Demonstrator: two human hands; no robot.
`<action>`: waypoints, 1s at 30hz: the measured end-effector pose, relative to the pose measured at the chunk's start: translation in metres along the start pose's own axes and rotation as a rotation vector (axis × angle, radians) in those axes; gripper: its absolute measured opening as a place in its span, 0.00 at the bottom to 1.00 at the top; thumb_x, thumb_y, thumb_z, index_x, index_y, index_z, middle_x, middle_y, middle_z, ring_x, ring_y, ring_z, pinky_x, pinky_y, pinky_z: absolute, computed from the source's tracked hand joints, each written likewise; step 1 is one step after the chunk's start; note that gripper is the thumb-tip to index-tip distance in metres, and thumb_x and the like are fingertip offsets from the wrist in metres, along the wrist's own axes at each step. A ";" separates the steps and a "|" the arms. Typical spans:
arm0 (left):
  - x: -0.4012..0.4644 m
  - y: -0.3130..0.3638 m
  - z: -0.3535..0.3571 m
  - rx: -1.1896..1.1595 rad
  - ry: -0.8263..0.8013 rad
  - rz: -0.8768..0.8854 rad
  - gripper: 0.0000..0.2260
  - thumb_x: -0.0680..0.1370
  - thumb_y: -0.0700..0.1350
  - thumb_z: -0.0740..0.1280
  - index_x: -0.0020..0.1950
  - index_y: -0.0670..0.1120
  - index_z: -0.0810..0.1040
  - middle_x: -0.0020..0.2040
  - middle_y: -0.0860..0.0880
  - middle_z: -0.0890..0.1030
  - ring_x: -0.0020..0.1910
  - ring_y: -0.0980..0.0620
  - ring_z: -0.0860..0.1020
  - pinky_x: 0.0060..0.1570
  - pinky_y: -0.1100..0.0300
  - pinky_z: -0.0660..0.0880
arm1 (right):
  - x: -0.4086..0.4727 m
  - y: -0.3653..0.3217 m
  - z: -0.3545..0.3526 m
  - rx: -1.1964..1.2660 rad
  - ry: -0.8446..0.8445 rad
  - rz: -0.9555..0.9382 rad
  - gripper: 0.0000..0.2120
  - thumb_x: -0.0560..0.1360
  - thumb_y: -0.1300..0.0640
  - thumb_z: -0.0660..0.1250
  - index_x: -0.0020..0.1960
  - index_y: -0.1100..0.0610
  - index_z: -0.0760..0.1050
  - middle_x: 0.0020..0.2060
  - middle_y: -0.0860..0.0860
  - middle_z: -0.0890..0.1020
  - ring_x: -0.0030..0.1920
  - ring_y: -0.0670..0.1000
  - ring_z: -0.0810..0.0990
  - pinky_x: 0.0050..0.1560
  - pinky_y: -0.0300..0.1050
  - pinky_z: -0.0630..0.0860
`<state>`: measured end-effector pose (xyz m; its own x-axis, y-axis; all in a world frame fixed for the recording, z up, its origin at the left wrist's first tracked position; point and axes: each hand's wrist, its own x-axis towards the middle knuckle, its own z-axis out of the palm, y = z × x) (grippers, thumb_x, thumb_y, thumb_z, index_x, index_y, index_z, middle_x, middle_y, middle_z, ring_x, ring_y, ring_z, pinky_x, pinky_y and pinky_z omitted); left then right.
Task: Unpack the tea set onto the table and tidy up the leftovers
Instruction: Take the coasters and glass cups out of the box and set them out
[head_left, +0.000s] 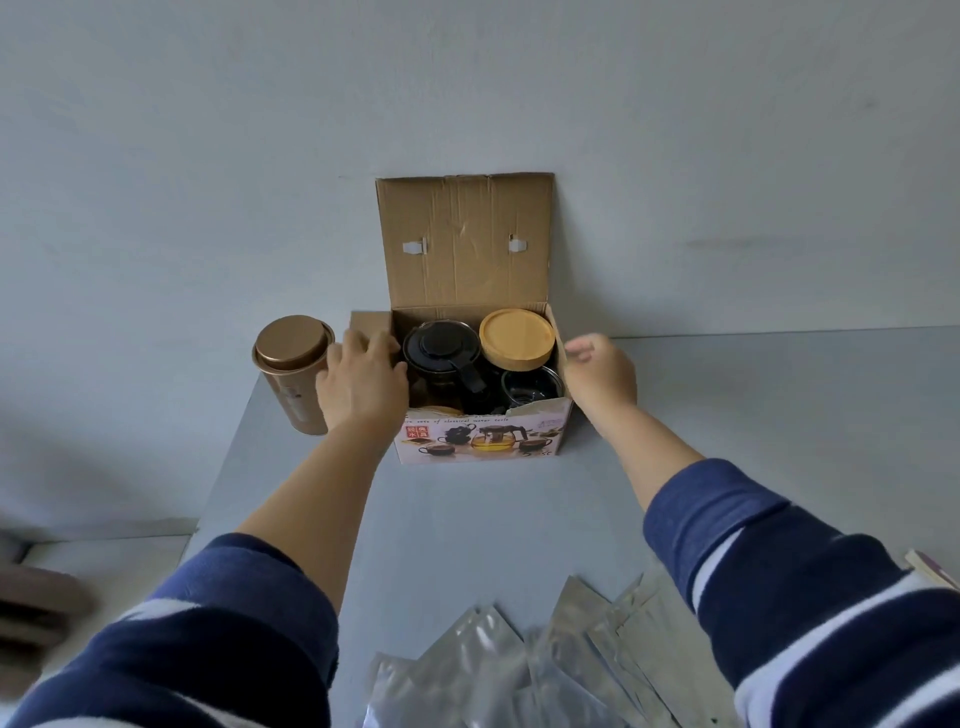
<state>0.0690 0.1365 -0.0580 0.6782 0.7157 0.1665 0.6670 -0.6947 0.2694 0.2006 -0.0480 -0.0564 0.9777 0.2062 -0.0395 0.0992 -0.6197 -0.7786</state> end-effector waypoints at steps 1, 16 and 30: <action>0.001 0.004 -0.005 0.056 0.009 0.064 0.11 0.80 0.49 0.61 0.60 0.48 0.76 0.58 0.45 0.75 0.59 0.44 0.72 0.52 0.51 0.71 | 0.002 -0.008 -0.001 -0.039 -0.002 -0.118 0.11 0.76 0.62 0.62 0.56 0.55 0.77 0.54 0.52 0.80 0.50 0.52 0.77 0.45 0.40 0.69; 0.025 0.070 -0.003 0.657 -0.677 -0.050 0.20 0.73 0.60 0.67 0.59 0.49 0.78 0.37 0.48 0.74 0.29 0.50 0.70 0.21 0.65 0.65 | 0.046 -0.048 0.023 -0.678 -0.443 -0.279 0.35 0.69 0.41 0.72 0.70 0.48 0.62 0.68 0.57 0.66 0.65 0.59 0.68 0.60 0.52 0.69; 0.027 0.076 0.024 0.736 -0.725 -0.159 0.14 0.75 0.55 0.67 0.57 0.48 0.77 0.44 0.46 0.77 0.35 0.47 0.73 0.31 0.57 0.72 | 0.044 -0.038 0.027 -0.670 -0.350 -0.324 0.30 0.67 0.38 0.72 0.63 0.44 0.64 0.62 0.55 0.70 0.60 0.57 0.70 0.50 0.49 0.68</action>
<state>0.1448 0.1011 -0.0555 0.4259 0.7573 -0.4951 0.6231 -0.6423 -0.4463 0.2344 0.0050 -0.0450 0.7787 0.6077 -0.1562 0.5639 -0.7869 -0.2506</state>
